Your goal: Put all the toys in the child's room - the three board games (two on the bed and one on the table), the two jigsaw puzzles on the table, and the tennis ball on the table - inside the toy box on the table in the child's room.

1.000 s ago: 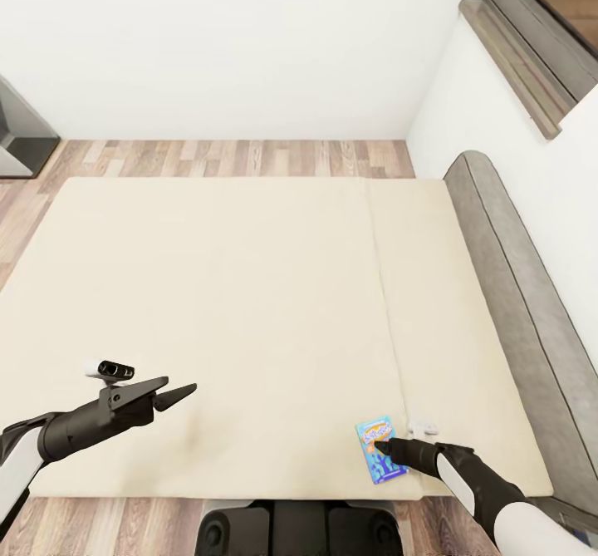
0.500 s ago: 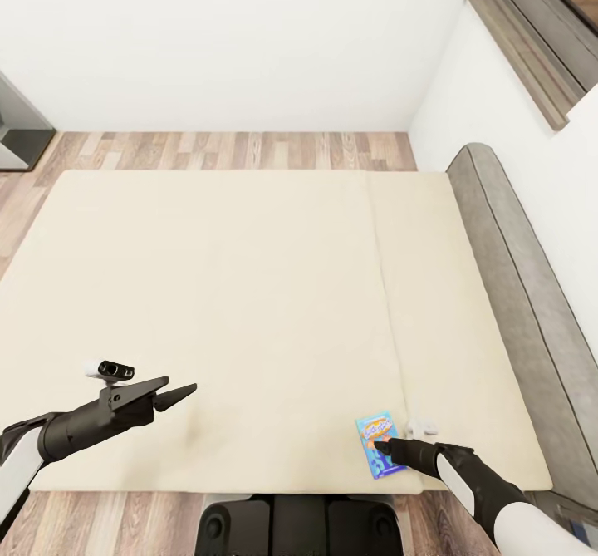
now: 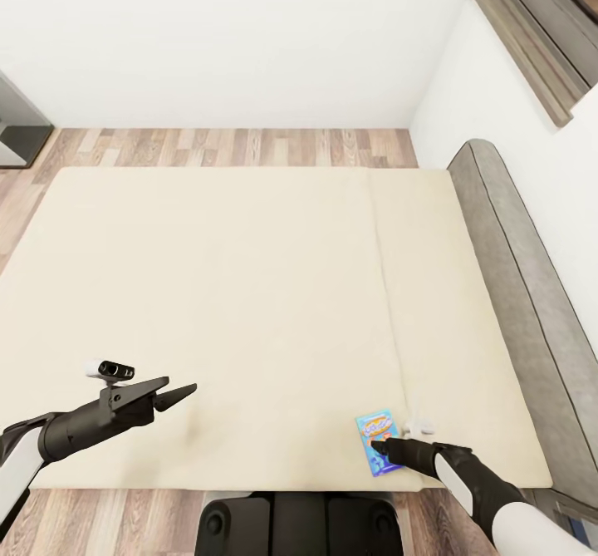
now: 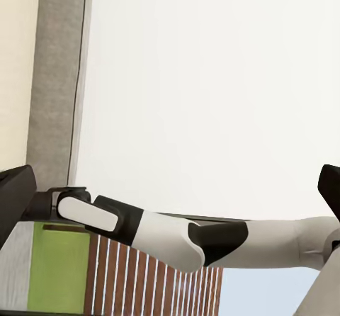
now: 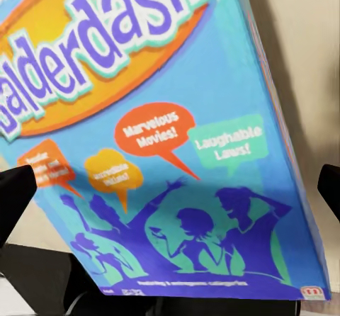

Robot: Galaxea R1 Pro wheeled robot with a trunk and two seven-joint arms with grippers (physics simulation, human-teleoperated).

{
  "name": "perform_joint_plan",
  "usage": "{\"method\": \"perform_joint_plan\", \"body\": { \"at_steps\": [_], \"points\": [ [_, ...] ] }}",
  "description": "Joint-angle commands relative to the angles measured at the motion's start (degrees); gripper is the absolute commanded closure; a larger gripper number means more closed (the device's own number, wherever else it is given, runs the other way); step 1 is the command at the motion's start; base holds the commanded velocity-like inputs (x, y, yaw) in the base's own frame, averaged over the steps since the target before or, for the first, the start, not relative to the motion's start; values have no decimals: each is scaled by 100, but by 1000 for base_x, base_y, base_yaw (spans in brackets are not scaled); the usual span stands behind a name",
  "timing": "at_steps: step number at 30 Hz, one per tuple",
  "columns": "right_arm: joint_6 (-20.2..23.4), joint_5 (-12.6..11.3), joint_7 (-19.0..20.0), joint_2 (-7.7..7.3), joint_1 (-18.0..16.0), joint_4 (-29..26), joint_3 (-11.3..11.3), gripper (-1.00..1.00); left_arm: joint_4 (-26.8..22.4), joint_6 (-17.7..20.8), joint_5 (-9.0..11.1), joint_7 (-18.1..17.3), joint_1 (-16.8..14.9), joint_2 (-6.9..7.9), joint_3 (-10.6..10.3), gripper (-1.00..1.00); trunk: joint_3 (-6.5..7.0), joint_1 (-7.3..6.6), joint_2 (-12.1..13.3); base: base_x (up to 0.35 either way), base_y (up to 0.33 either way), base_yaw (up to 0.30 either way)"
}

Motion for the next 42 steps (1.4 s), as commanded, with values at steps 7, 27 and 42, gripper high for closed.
{"method": "perform_joint_plan", "body": {
  "at_steps": [7,27,42],
  "points": [
    [11,-26,216,31,-2,-22,37,-100,-1,23,5,-9,-2,1,2,-100,-7,3,-9,0,0,0],
    [-19,-19,528,68,-3,-34,9,-100,5,22,5,-8,-2,0,4,-100,-8,3,-9,0,0,0],
    [-29,-11,468,129,-93,-59,4,-100,17,22,5,16,-2,-2,3,-100,-8,3,-9,0,0,0]
  ]
}}
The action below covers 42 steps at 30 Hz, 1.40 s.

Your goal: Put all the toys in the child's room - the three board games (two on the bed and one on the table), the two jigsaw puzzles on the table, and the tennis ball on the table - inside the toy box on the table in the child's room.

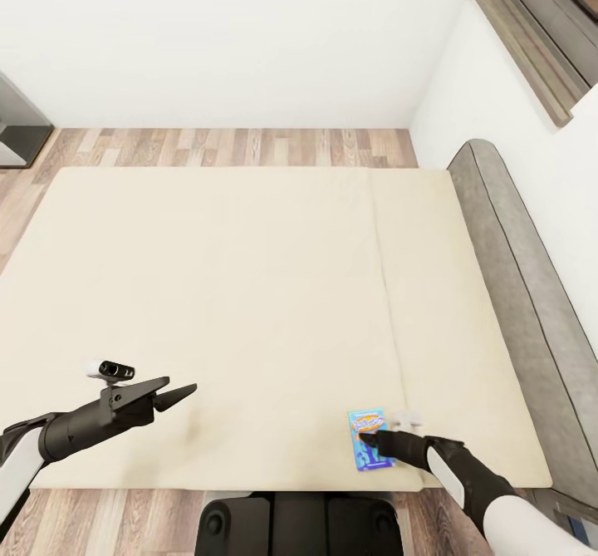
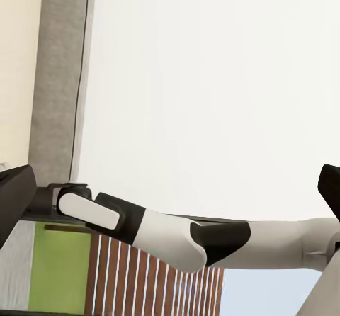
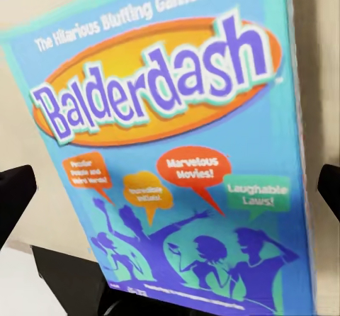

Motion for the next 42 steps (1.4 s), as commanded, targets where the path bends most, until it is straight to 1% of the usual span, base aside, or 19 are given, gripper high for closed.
{"method": "perform_joint_plan", "body": {
  "at_steps": [1,4,6,7,9,13,14,18,31,42],
  "points": [
    [24,-40,-5,4,-3,-7,28,-100,-1,27,5,-9,-2,0,0,-100,-6,3,-9,0,0,0],
    [11,-37,-11,32,-5,-10,33,-100,-1,25,5,-5,-2,-1,-2,-100,-6,3,-9,0,0,0],
    [3,-33,-13,74,-6,-12,37,-100,-1,21,5,0,-2,-3,-3,-100,-6,3,-9,0,0,0],
    [1,-25,-19,121,-7,-10,40,-100,-1,20,5,6,-2,-3,-3,-100,-6,3,-9,0,0,0],
    [-6,51,-27,189,-7,-10,49,-100,-1,19,5,37,-2,-4,-15,-100,-6,3,-9,0,0,0],
    [-7,200,-30,221,-10,-11,47,-100,-1,18,0,77,-2,-4,-59,-100,-6,3,-9,0,0,0],
    [-7,268,-31,226,-12,-12,47,-100,1,18,-1,91,-2,-4,-74,-100,-6,3,-9,0,0,0],
    [-7,368,-32,237,-15,-9,38,-100,6,14,-3,113,-2,-4,-98,-100,-6,3,-9,0,0,0],
    [38,404,-24,253,-44,-12,21,-100,8,10,-13,124,-2,-4,-108,-100,-6,3,-9,0,0,0],
    [49,406,-4,254,-65,-13,20,-100,7,9,-250,124,-2,-12,-104,-100,-6,3,-9,0,0,0]
  ]
}}
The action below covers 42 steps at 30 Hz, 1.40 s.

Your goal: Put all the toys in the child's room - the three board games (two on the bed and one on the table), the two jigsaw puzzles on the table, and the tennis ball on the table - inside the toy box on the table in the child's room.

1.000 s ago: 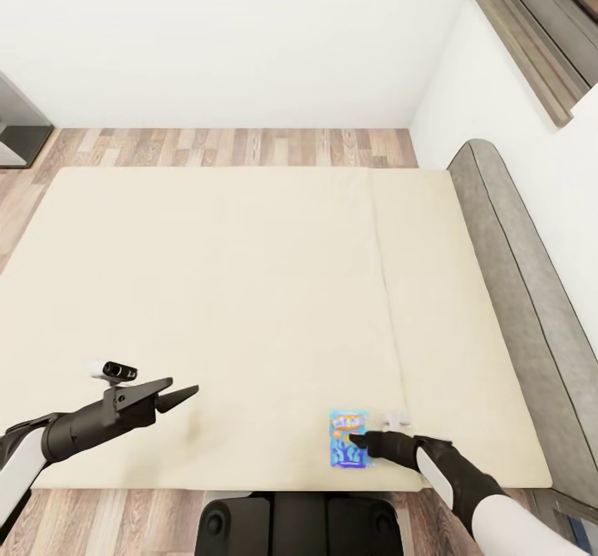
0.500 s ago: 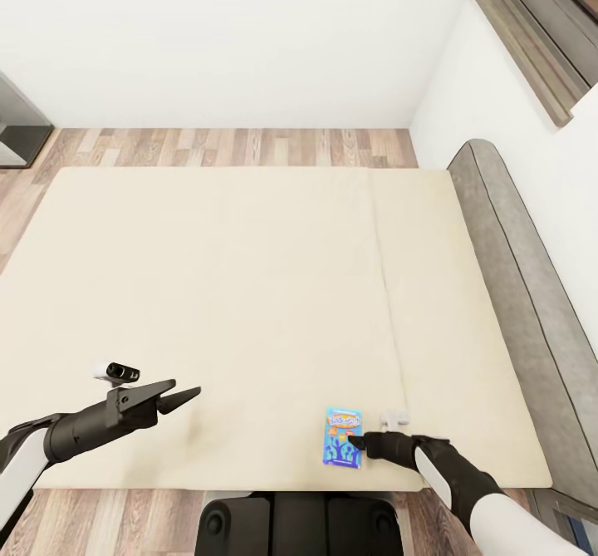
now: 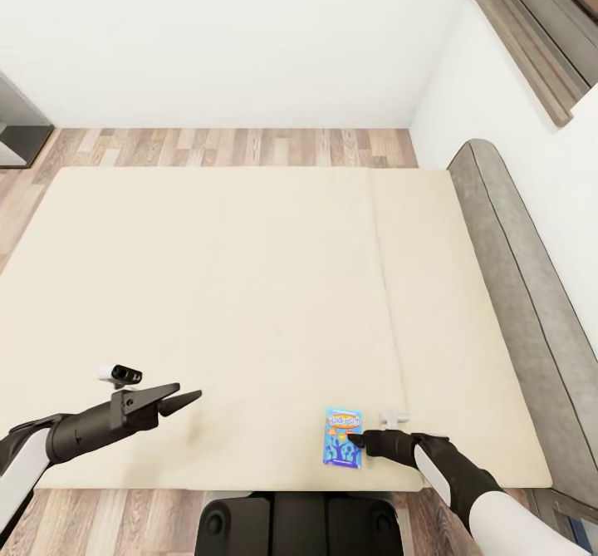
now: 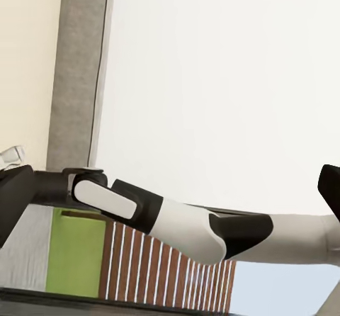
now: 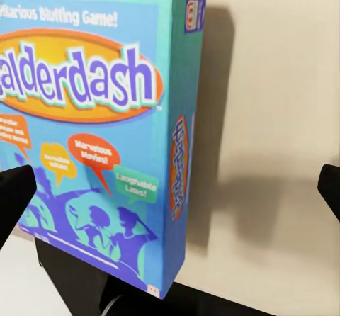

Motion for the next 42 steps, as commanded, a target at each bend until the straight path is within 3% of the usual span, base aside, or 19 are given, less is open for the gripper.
{"method": "perform_joint_plan", "body": {
  "at_steps": [1,42],
  "points": [
    [31,-42,7,-6,-2,-9,27,-100,-1,26,-8,-11,-2,1,1,-100,-6,3,-9,0,0,0],
    [50,-26,80,-1,-19,-202,18,-100,-1,26,-50,-12,-2,0,5,-100,-6,3,-9,0,0,0]
  ]
}}
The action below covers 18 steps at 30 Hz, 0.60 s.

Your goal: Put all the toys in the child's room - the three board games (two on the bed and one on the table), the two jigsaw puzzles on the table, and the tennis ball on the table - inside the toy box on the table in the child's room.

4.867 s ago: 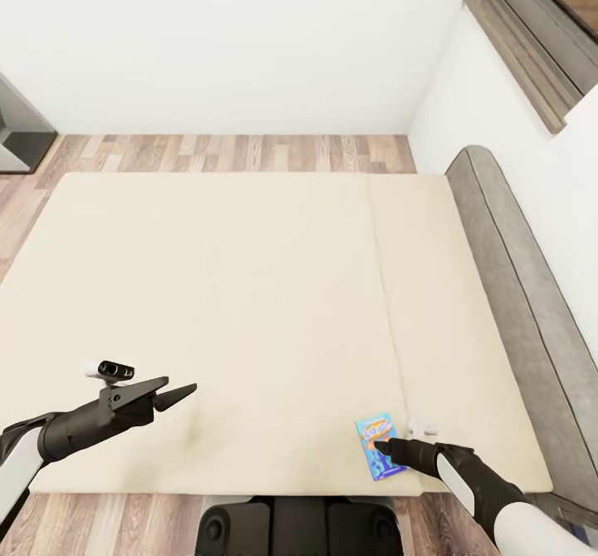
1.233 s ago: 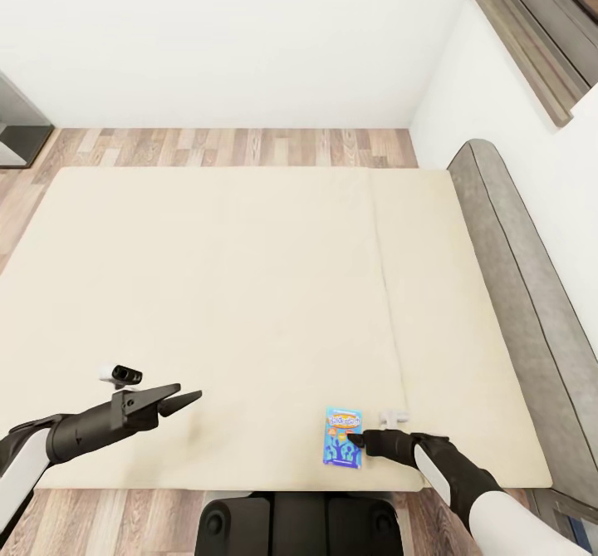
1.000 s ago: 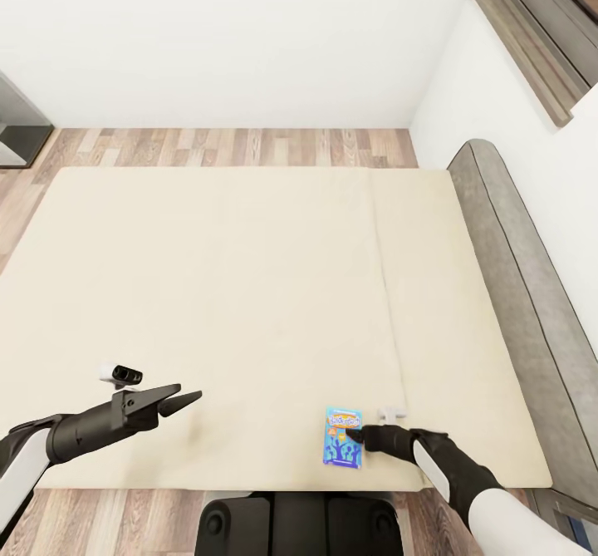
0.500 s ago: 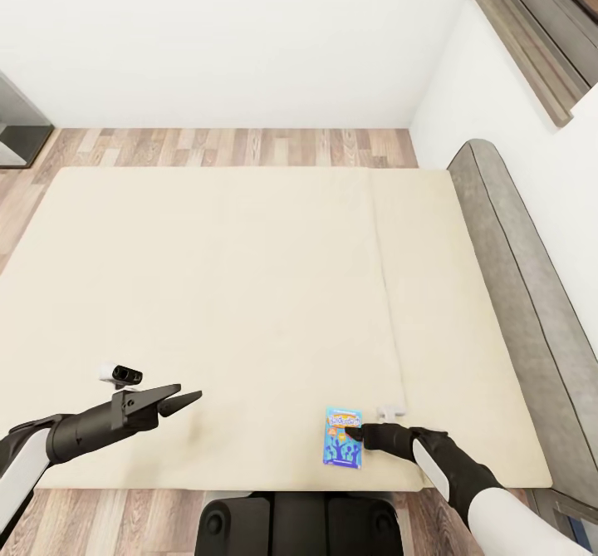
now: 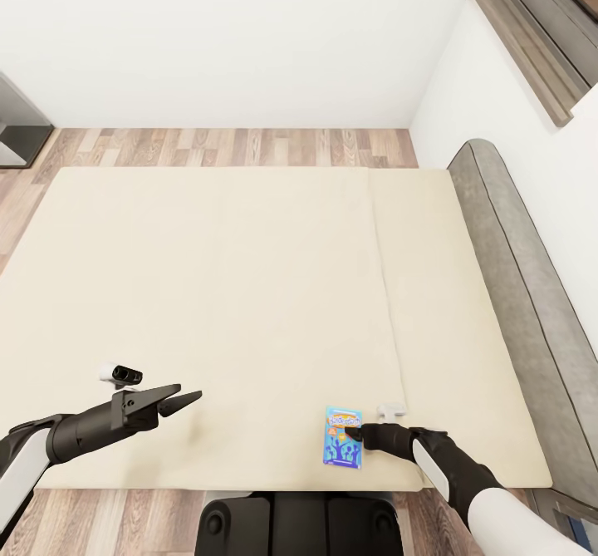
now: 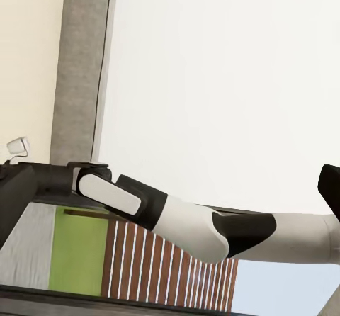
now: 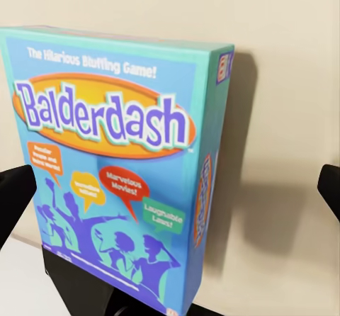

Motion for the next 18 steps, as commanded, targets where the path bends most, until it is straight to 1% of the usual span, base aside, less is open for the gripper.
{"method": "perform_joint_plan", "body": {
  "at_steps": [1,18],
  "points": [
    [30,-43,-4,-8,-2,-9,28,-100,-1,26,3,-11,-2,1,1,-100,-6,3,-9,0,0,0],
    [38,-64,-1,-12,-2,-9,28,-100,-2,26,3,-11,-2,1,1,-100,-6,3,-9,0,0,0]
  ]
}}
